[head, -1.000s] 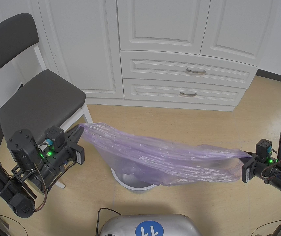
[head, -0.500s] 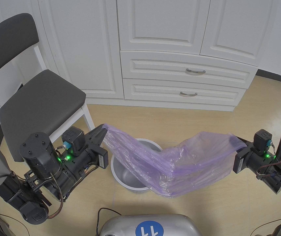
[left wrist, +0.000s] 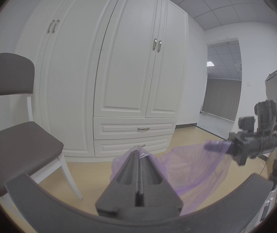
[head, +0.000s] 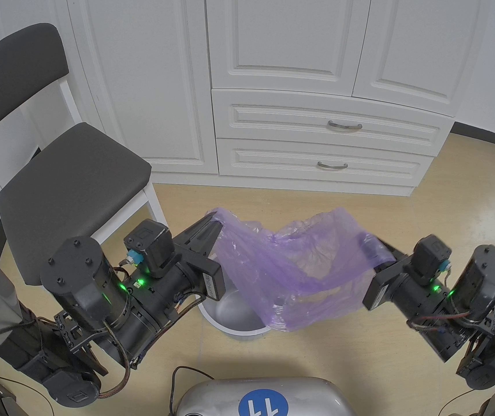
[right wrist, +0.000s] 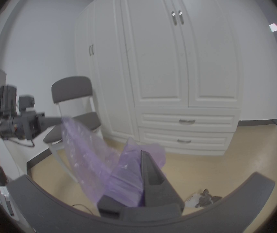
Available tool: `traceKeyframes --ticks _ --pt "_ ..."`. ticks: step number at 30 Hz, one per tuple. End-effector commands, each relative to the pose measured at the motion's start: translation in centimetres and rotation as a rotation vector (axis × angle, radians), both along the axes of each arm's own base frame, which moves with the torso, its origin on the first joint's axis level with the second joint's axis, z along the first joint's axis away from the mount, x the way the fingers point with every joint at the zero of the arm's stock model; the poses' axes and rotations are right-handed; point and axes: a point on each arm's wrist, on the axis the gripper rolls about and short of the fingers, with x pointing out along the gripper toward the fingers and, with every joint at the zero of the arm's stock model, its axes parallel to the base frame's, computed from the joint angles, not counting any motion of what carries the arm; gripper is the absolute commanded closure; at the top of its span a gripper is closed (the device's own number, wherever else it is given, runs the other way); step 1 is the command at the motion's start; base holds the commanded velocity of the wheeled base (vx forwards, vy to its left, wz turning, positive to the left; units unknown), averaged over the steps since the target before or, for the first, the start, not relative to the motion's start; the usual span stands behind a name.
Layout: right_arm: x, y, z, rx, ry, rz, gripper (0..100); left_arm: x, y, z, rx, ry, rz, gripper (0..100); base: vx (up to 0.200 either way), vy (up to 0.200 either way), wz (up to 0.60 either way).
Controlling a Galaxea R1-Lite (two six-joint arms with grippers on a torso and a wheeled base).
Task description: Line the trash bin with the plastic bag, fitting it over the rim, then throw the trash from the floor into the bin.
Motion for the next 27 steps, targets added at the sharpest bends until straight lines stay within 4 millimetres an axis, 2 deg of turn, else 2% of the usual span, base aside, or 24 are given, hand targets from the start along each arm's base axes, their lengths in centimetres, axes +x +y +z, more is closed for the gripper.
traceKeyframes --ticks 1,13,27 --pt "0.2 1.2 -2.3 -0.053 0.066 0.031 100 -0.4 -0.3 0.2 -0.007 -0.003 -0.017 100 0.0 0.0 0.0" --pt "0.1 2.2 -3.6 -0.059 0.113 0.062 100 -1.3 -0.1 -0.8 0.036 0.025 -0.034 100 0.0 0.0 0.0" --pt "0.4 2.3 -4.4 -0.075 0.138 0.057 100 -0.9 -0.2 -1.6 0.062 0.046 -0.025 100 0.0 0.0 0.0"
